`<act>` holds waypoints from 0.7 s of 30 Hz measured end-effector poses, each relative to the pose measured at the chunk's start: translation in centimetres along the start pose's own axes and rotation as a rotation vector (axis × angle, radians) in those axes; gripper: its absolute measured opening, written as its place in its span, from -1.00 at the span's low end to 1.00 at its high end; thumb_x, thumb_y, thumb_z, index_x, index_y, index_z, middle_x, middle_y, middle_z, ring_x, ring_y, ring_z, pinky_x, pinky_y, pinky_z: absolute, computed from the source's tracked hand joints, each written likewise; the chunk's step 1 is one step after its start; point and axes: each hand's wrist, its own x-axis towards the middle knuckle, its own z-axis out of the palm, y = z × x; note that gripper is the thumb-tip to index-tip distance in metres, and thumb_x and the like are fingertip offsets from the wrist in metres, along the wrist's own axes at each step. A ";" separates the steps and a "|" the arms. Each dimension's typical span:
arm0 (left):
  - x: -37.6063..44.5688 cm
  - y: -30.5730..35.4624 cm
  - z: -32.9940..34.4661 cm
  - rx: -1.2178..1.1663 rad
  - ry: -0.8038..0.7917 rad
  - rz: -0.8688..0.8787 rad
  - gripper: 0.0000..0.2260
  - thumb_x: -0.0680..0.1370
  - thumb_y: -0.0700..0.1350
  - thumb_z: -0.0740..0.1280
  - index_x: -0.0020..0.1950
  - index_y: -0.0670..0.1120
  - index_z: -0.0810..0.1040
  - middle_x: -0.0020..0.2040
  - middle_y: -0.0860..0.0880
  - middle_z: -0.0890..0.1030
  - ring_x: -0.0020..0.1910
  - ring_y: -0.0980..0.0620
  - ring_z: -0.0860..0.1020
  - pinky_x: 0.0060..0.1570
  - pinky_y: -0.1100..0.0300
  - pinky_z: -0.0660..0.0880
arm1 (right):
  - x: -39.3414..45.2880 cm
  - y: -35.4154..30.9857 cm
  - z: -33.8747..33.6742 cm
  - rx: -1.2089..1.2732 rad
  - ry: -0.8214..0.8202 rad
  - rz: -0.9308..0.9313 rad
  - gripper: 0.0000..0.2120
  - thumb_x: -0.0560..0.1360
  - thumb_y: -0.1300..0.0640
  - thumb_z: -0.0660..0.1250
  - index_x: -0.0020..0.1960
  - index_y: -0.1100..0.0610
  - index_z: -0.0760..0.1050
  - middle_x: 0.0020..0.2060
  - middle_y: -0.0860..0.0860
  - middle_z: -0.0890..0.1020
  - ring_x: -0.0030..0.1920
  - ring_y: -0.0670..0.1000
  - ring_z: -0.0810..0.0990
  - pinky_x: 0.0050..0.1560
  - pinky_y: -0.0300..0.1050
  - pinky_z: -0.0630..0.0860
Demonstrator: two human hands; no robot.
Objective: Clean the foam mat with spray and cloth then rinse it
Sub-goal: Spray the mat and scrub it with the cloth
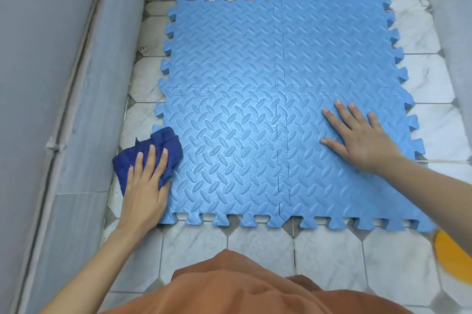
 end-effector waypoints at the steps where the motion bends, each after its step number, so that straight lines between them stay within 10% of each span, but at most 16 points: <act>1: 0.3 0.6 0.2 -0.001 0.007 0.007 -0.43 0.53 0.07 -0.03 0.57 0.05 0.06 0.57 -0.03 0.04 0.55 -0.15 -0.05 0.46 -0.14 0.00 | 0.0 0.0 -0.1 -0.001 -0.007 -0.004 -0.29 0.39 -0.46 -0.36 0.47 -0.25 -0.39 0.58 -0.07 -0.15 0.58 0.06 -0.12 0.51 0.20 -0.06; 11: 0.4 16.9 3.2 0.298 -0.105 1.119 -0.37 0.42 0.01 0.16 0.52 0.10 0.21 0.55 -0.03 0.20 0.52 -0.11 0.14 0.42 -0.10 0.05 | -0.3 -0.4 -1.9 0.123 -0.147 0.005 -0.28 0.52 -0.40 -0.09 0.56 -0.16 -0.22 0.58 -0.03 -0.16 0.58 0.07 -0.15 0.54 0.13 -0.06; 21: 21.9 18.6 -2.1 0.079 0.039 0.332 -0.46 0.59 0.22 -0.18 0.57 0.13 0.01 0.59 -0.01 -0.03 0.56 -0.08 -0.10 0.49 -0.10 -0.14 | -10.9 5.8 4.7 0.552 0.312 0.463 -0.55 0.66 0.06 0.01 0.54 0.05 0.18 0.56 0.03 0.12 0.57 0.04 0.01 0.55 0.03 0.01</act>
